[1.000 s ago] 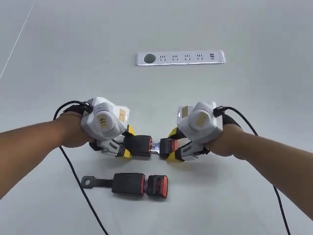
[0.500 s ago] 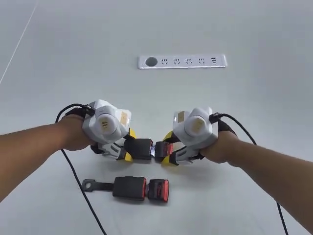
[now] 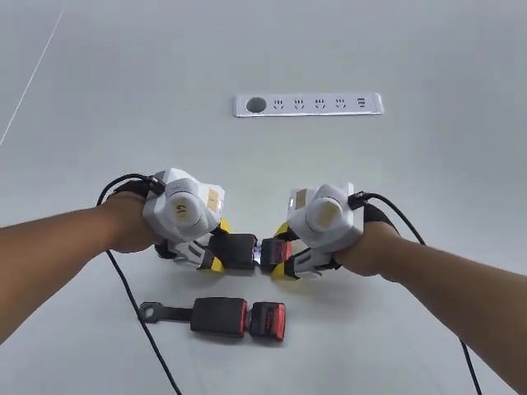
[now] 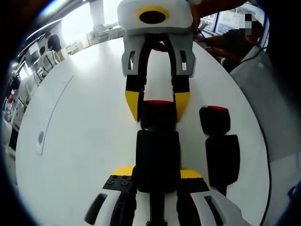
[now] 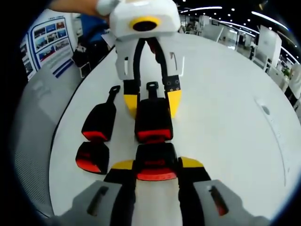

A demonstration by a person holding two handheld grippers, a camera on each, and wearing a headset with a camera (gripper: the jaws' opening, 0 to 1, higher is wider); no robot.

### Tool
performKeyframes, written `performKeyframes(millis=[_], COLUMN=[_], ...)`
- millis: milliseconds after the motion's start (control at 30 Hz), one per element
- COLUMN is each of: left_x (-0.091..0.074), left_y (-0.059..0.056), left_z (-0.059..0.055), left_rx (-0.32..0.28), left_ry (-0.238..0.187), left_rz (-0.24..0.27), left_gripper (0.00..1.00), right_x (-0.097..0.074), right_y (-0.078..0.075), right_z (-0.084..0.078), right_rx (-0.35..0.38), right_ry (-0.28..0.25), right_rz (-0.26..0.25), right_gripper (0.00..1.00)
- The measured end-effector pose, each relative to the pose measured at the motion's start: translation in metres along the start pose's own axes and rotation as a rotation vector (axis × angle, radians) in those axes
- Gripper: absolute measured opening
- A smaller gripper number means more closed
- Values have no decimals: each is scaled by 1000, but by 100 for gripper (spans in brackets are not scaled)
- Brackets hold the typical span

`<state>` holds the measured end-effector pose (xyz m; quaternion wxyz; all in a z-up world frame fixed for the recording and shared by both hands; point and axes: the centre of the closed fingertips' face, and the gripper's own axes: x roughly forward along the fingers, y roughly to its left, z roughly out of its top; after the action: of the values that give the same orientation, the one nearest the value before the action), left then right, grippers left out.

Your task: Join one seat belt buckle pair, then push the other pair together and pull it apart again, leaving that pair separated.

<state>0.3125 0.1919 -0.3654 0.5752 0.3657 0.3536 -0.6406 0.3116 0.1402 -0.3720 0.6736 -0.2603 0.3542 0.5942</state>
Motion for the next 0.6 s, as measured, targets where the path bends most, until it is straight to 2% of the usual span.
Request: performKeyframes(millis=[267,600], left_x=[3,5], left_y=[4,7], left_z=[-4,-7], left_rx=[7,3], left_ry=[11,2], left_rz=[-4,-5], left_gripper=[33,33], right_x=[0,0], right_y=[0,-1], right_z=[0,0], right_rx=[-2,-5], right_ry=[5,5], right_rz=[3,5], right_gripper=[34,34])
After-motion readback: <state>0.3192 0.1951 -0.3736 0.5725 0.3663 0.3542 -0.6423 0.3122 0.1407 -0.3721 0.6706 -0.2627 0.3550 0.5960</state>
